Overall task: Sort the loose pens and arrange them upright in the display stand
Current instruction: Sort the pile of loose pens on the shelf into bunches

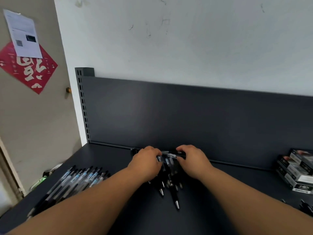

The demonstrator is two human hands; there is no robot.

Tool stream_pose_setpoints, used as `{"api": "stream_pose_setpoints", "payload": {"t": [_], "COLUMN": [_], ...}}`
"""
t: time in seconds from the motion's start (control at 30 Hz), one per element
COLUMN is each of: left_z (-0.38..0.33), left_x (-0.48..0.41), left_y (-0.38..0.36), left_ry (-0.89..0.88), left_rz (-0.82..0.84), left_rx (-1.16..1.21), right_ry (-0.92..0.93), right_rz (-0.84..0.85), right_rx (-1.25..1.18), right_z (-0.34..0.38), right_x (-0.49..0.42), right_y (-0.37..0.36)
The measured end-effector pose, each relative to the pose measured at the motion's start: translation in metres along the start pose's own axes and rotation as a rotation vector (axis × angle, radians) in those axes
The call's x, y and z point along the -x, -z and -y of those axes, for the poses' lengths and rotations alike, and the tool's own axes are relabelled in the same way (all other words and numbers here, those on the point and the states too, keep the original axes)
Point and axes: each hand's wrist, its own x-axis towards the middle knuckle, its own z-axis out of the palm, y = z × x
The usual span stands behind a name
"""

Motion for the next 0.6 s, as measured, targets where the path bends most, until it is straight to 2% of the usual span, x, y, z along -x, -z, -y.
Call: {"api": "stream_pose_setpoints", "payload": {"t": [0.3,0.43,0.5,0.6], "left_z": [-0.013,-0.017,-0.019,-0.019], "left_x": [-0.020,-0.029,-0.032,-0.033], "left_y": [-0.015,-0.017,-0.015,-0.009], "left_ry": [-0.040,-0.100,-0.127,-0.142], "left_rz": [-0.037,0.009,0.006,-0.084], "left_rx": [-0.068,-0.166,-0.225,-0.208], "right_ry": [0.047,0.089,0.103,0.108], "right_rz": [0.059,0.047,0.020,-0.063], "right_rx": [-0.054,-0.092,-0.162,-0.304], "right_z": [-0.017,-0.017,-0.017,-0.014], "right_x": [-0.012,-0.010,-0.008,-0.005], "right_y": [-0.003,-0.001,0.002,0.009]}}
